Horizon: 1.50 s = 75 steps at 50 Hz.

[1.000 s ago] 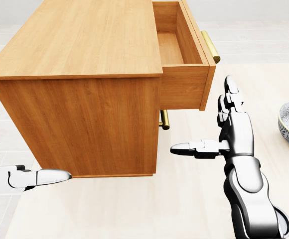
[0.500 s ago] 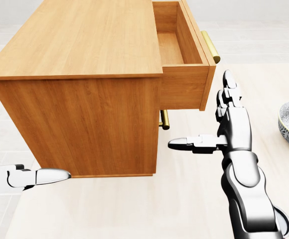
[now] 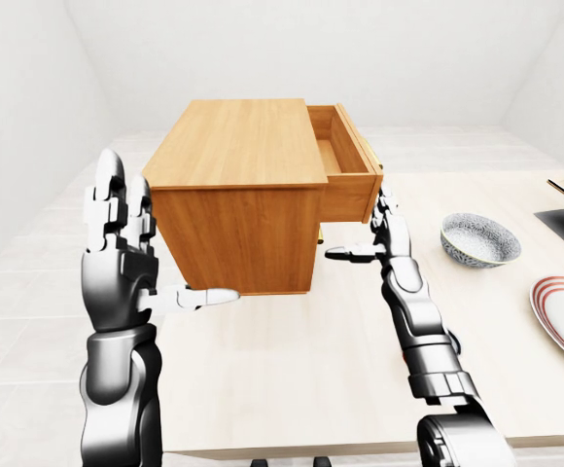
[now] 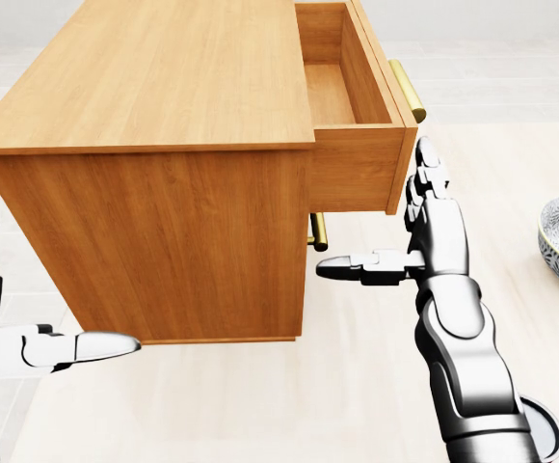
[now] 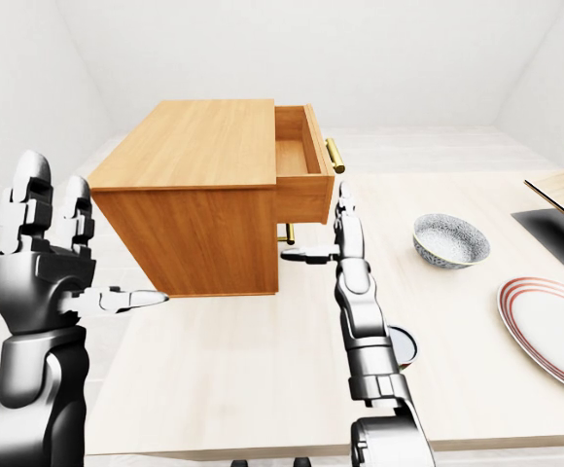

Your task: Close the top drawer of the cabinet.

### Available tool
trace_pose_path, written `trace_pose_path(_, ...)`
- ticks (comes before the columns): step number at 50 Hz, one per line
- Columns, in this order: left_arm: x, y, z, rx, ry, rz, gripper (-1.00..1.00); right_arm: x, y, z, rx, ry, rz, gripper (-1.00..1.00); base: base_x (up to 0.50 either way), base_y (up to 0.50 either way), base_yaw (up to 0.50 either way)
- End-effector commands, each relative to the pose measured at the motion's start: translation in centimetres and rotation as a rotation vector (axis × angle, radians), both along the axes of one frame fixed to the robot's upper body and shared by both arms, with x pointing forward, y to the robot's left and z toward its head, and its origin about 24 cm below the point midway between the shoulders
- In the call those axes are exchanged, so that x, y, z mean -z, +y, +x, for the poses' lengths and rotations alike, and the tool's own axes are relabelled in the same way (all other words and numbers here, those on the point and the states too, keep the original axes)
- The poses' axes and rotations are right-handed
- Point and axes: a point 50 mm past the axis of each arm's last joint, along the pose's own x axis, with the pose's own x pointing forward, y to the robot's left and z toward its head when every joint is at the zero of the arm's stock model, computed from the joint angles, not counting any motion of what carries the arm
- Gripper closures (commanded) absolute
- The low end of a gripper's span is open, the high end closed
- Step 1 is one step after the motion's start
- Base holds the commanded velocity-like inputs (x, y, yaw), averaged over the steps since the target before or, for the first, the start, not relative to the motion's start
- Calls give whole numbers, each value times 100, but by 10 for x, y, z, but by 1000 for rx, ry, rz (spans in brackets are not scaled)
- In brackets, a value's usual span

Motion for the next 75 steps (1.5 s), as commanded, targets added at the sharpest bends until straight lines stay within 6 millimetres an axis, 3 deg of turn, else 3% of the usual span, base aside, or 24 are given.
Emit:
trace_pose_path(1, 4, 0, 1, 3, 20, 4, -100, 3, 7, 14, -21, 26, 6, -100, 0, 0, 0)
trace_pose_path(10, 3, -1, 0, 3, 13, 4, -100, -3, 14, 26, -35, 20, 10, -100, 0, 0, 0)
trace_pose_path(25, 3, 0, 2, 3, 14, 4, -100, -23, 23, 28, -62, -12, 4, -100, 0, 0, 0)
trace_pose_path(36, 4, 0, 2, 4, 19, 3, -100, -19, 27, 28, -77, -5, 0, -100, 0, 0, 0)
trace_pose_path(40, 5, 1, 2, 1, 23, 2, -100, -8, 31, 29, -87, 16, -3, -100, 0, 0, 0)
trace_pose_path(65, 12, 0, 5, 2, 60, 2, -100, -14, 60, 35, -164, 9, -34, -100, 0, 0, 0)
trace_pose_path(75, 14, 1, 5, 1, 71, 2, -100, -7, 75, 34, -209, 23, -42, -100, 0, 0, 0)
